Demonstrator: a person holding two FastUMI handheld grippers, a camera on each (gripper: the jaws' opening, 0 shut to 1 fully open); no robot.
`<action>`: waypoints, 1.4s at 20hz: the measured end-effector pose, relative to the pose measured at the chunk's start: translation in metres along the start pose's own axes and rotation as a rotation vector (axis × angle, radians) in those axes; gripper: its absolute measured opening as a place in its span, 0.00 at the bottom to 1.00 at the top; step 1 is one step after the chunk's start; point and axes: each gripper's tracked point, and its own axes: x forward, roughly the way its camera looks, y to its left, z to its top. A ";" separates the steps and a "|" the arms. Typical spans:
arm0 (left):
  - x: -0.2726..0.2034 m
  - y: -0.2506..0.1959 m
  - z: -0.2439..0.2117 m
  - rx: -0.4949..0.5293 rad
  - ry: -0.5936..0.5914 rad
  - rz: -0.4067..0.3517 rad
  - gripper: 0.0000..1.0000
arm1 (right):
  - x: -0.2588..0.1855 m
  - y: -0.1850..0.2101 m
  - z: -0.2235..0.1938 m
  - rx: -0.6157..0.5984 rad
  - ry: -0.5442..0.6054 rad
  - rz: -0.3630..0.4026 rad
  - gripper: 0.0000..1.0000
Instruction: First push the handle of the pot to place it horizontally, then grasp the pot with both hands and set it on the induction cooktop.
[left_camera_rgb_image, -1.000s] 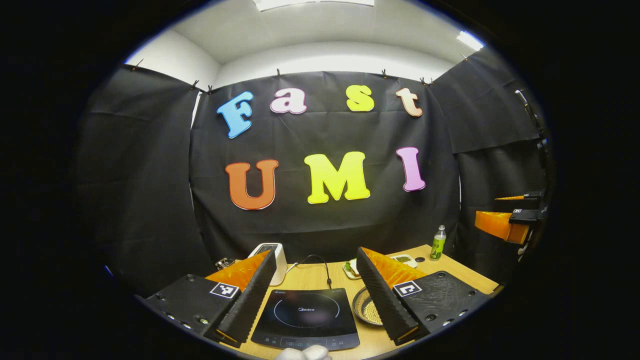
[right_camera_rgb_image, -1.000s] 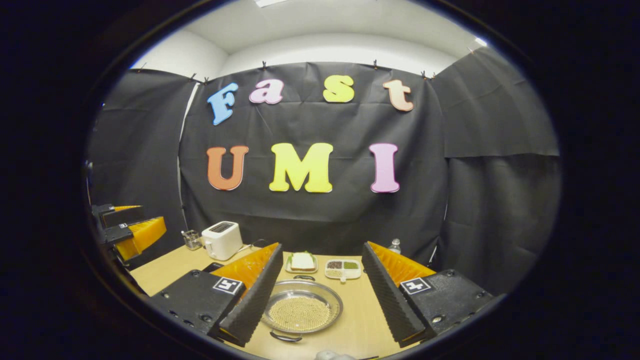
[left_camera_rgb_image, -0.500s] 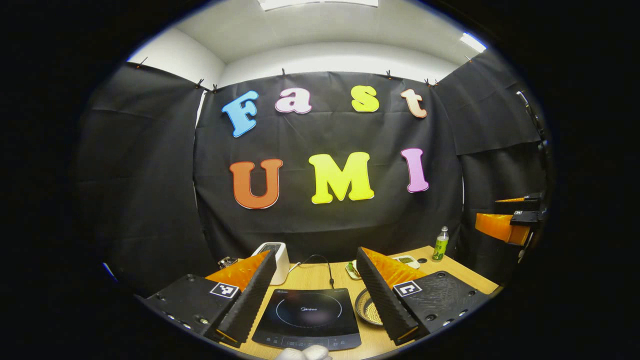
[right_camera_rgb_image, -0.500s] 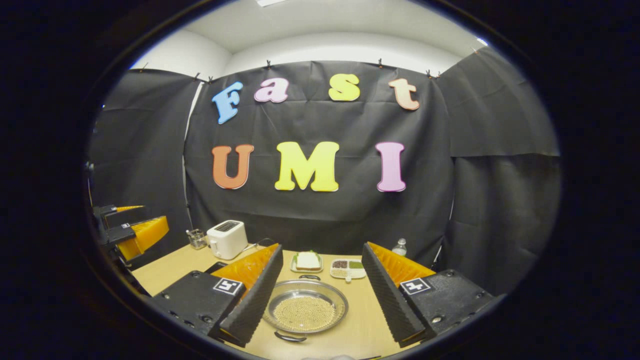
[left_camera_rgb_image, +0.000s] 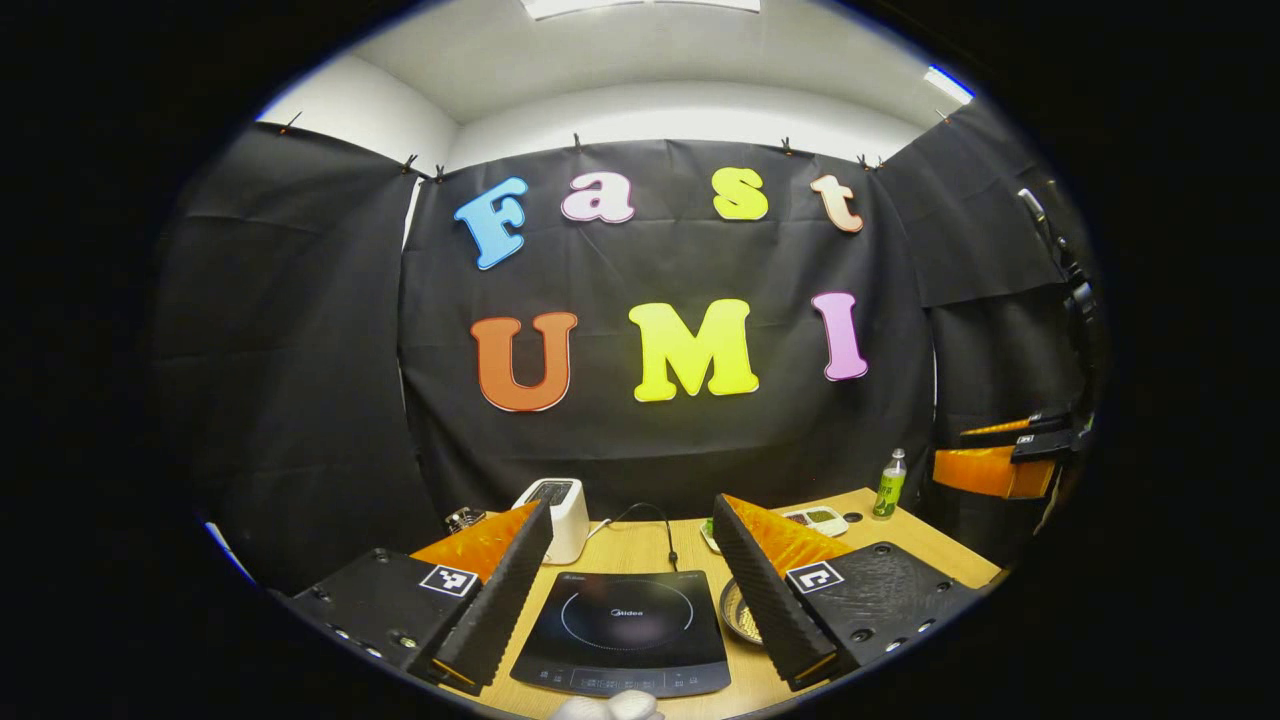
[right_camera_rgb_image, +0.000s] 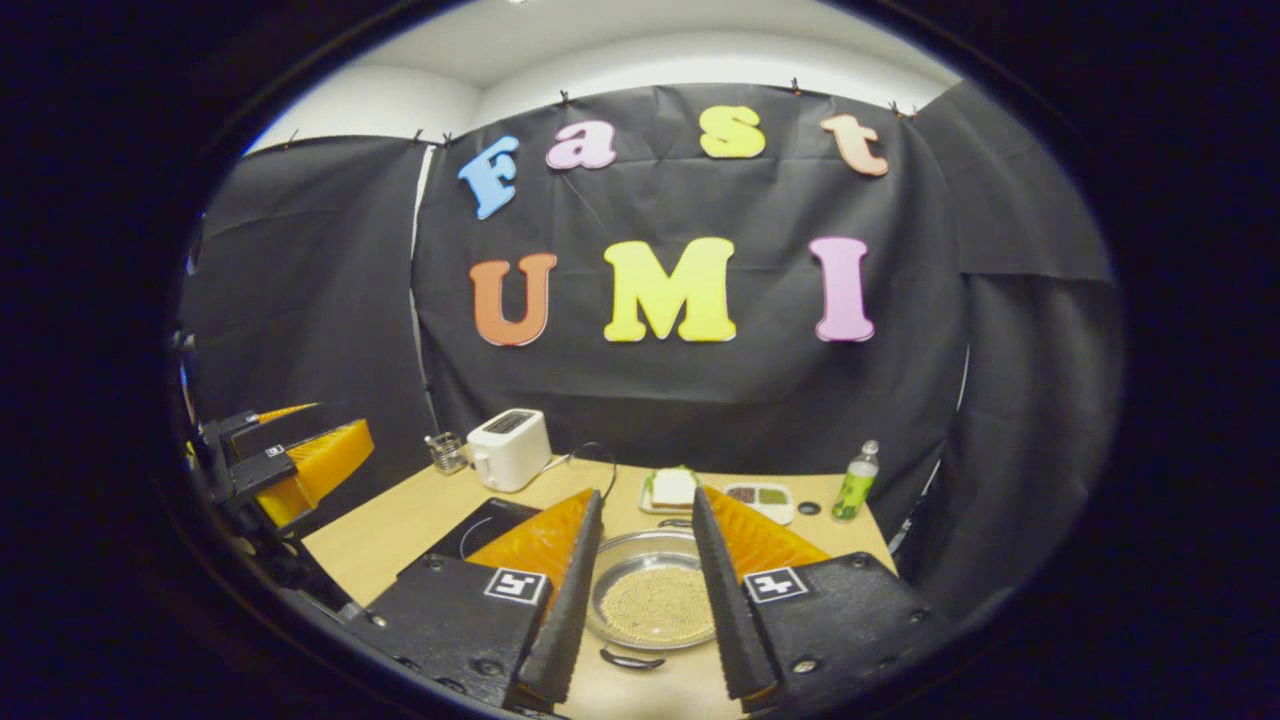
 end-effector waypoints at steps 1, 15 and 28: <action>-0.001 0.002 -0.002 0.002 0.002 0.005 0.96 | 0.005 0.007 -0.008 0.006 0.030 0.021 0.51; -0.012 0.034 -0.036 -0.022 0.065 0.087 0.96 | 0.053 0.046 -0.174 -0.018 0.486 0.118 0.04; -0.011 0.048 -0.051 -0.030 0.104 0.116 0.96 | 0.079 0.052 -0.272 -0.030 0.704 0.083 0.04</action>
